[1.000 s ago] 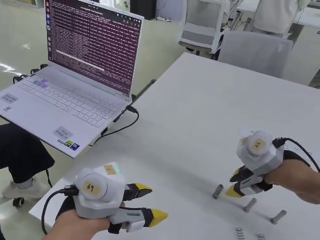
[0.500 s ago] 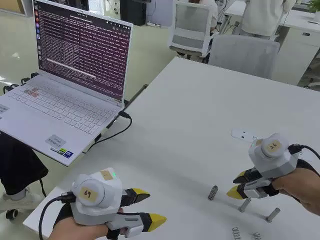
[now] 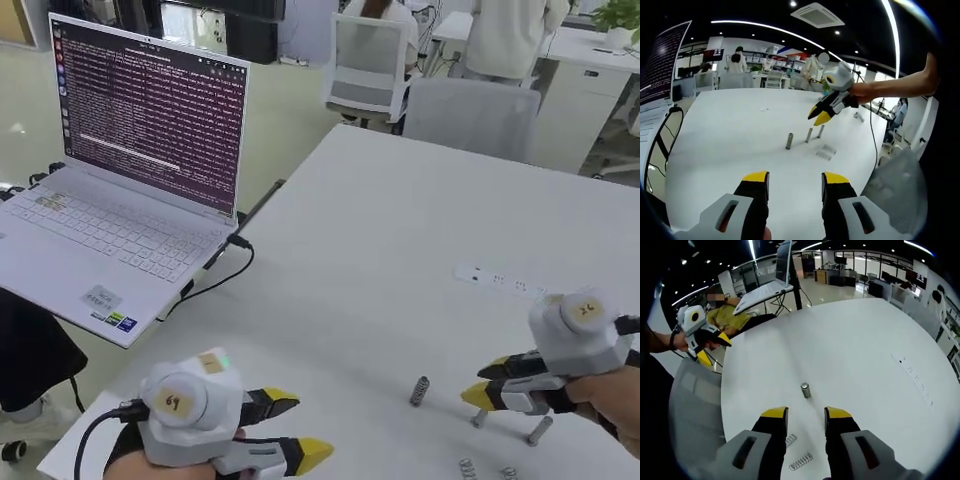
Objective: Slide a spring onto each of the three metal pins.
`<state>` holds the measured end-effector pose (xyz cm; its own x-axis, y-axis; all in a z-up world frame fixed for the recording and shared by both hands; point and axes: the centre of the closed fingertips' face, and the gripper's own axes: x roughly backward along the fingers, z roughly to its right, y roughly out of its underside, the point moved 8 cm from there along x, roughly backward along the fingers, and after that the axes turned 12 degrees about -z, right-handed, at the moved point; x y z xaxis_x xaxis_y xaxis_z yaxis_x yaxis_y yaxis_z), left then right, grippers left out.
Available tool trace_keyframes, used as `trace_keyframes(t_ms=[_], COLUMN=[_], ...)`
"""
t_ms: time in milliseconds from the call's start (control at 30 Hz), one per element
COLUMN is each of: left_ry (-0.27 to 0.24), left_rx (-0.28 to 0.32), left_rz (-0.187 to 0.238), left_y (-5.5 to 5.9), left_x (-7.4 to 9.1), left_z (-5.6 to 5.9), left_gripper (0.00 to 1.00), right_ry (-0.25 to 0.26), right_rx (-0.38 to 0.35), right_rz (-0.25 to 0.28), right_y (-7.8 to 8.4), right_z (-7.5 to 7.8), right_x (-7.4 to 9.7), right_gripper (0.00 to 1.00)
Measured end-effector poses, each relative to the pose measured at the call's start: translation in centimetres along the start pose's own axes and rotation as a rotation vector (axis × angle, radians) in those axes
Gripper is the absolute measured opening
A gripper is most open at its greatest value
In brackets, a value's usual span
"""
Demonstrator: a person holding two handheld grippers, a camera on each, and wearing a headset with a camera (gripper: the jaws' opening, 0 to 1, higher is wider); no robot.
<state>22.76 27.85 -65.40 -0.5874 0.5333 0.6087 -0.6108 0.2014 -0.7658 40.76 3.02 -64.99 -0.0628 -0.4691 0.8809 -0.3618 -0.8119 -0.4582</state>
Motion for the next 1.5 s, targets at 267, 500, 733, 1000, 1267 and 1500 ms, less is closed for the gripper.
trace_keyframes(t_ms=[267,500,733,1000,1267,1500], left_ry=[0.002,0.012,0.023,0.032,0.04,0.041], left_rx=[-0.009,-0.02,-0.026,-0.03,-0.048,-0.059], left_rz=[0.004,-0.005,-0.003,-0.01,-0.014,-0.018], left_y=[-0.4,-0.5,-0.9,-0.7,-1.1,-1.4], left_x=[-0.1,-0.4,-0.6,-0.9,-1.0,-1.0], left_z=[-0.1,-0.1,0.3,0.5,0.9,1.1], left_gripper=[0.36,0.36,0.36,0.37,0.37,0.37], right_ry=[0.022,0.036,0.04,0.056,0.082,0.095], right_rx=[-0.071,-0.139,-0.235,-0.314,-0.364,-0.4], right_rz=[0.074,0.121,0.179,0.211,0.238,0.267], right_y=[0.9,2.8,5.6,9.1,11.4,12.9], right_z=[-0.1,-0.6,-1.4,-2.5,-3.3,-4.1], right_x=[1.3,2.0,3.2,4.3,5.1,5.5], right_gripper=[0.28,0.31,0.33,0.36,0.39,0.41])
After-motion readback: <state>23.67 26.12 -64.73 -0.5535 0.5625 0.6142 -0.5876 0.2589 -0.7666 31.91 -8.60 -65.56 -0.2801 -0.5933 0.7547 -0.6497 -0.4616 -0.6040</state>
